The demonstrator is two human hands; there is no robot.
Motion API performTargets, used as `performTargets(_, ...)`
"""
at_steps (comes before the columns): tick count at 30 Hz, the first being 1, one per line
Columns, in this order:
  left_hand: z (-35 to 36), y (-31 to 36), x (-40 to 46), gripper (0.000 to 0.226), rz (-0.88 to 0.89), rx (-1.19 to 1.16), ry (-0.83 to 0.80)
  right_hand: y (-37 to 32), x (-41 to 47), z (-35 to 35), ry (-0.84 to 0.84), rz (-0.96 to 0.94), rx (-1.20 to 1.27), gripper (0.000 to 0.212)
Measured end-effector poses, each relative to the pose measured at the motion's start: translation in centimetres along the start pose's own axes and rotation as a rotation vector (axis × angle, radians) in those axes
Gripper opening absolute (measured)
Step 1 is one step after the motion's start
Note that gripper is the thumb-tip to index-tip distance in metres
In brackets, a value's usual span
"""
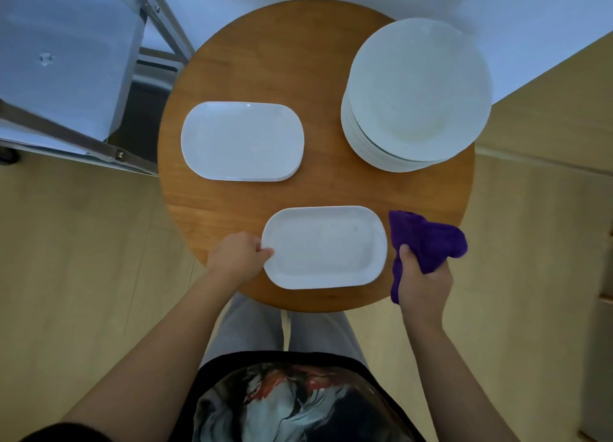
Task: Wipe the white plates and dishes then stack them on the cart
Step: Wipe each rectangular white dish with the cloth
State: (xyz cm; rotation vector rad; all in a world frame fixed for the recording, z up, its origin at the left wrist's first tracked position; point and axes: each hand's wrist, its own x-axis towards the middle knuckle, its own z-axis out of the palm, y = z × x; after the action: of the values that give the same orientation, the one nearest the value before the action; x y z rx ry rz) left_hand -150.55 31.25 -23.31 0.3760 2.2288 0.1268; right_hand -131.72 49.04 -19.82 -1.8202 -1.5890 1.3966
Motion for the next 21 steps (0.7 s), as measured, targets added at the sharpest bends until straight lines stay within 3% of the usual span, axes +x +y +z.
performTargets(6,0.6,-0.6,-1.5,0.039,-0.027,-0.395,0.026,0.9,0.1,0.2,-0.051,0.035,0.006,0.019)
performTargets(21,1.1,-0.6,-3.4,0.025,0.035,-0.518,0.125,0.6,0.1,1.3,-0.094,0.06,-0.097,0.014)
